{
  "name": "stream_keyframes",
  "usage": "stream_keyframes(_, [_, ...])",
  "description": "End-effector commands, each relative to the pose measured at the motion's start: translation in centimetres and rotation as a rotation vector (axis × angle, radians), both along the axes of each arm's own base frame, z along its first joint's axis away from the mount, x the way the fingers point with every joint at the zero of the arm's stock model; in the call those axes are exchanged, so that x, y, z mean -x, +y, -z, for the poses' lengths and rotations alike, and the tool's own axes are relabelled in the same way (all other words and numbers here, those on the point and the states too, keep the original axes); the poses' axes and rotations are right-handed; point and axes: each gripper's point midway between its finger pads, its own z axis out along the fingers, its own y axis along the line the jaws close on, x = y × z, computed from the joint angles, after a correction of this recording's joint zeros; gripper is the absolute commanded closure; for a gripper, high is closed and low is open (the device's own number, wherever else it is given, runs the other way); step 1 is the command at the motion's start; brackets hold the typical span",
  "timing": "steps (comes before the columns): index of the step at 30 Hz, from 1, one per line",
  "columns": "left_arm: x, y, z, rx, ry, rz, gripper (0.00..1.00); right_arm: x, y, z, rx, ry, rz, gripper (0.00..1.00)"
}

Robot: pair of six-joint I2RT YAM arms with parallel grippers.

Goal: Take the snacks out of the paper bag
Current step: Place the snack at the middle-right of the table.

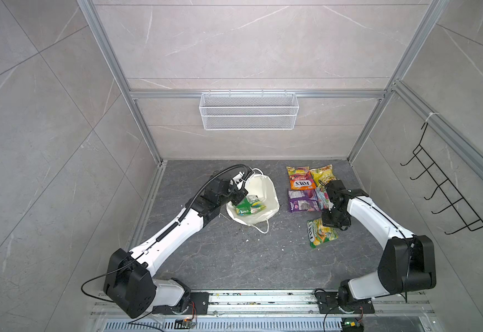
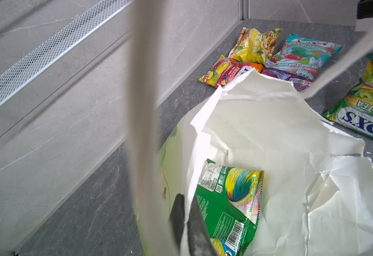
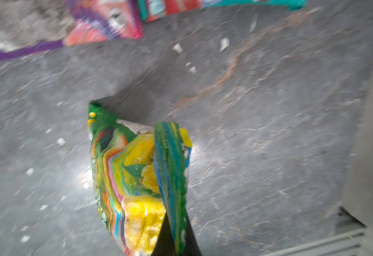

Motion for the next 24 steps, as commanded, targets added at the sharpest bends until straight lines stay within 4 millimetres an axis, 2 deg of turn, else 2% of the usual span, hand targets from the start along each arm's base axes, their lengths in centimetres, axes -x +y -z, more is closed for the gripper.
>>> stream_keyframes(1, [-0.2,-0.4,-1.7,0.031,-0.047,0.011,1.00,-1.3,-3.1,-0.6,0.197,-0.001,0.057,1.00])
stream_keyframes(5, [-0.1,-0.4,-1.8,0.035,-0.051,0.017,1.00,-2.4,-4.3,-0.8,0.277,-0.011,0.074,1.00])
stream_keyframes(9, [-0.1,-0.5,-1.6,0.037,-0.046,0.018,1.00,-3.7,-4.8,-0.8,0.295,-0.026,0.075,0.86])
stream_keyframes(14, [0.1,-0.2,-1.6,0.038,-0.047,0.013,1.00,-4.9,-6.0,-2.2,0.379,-0.035,0.085,0.69])
stream_keyframes(17, [0.2,-0.2,-1.7,0.041,-0.053,0.011,1.00,-5.6,-6.1,-3.7,0.386,-0.067,0.095,0.66])
stream_keyframes(19, [0.1,-0.2,-1.7,0.045,-0.050,0.012,1.00,-6.0,-4.9,-4.7,0.326,-0.106,0.083,0.61])
stream_keyframes(23, [0.1,-0.2,-1.8,0.048,-0.051,0.010,1.00,-5.9,1.2,-4.4,-0.011,-0.197,-0.040,0.35])
stream_keyframes(24, [0.1,-0.3,-1.8,0.050,-0.052,0.010,1.00,-5.8,2.3,-4.5,-0.068,-0.219,-0.055,0.33])
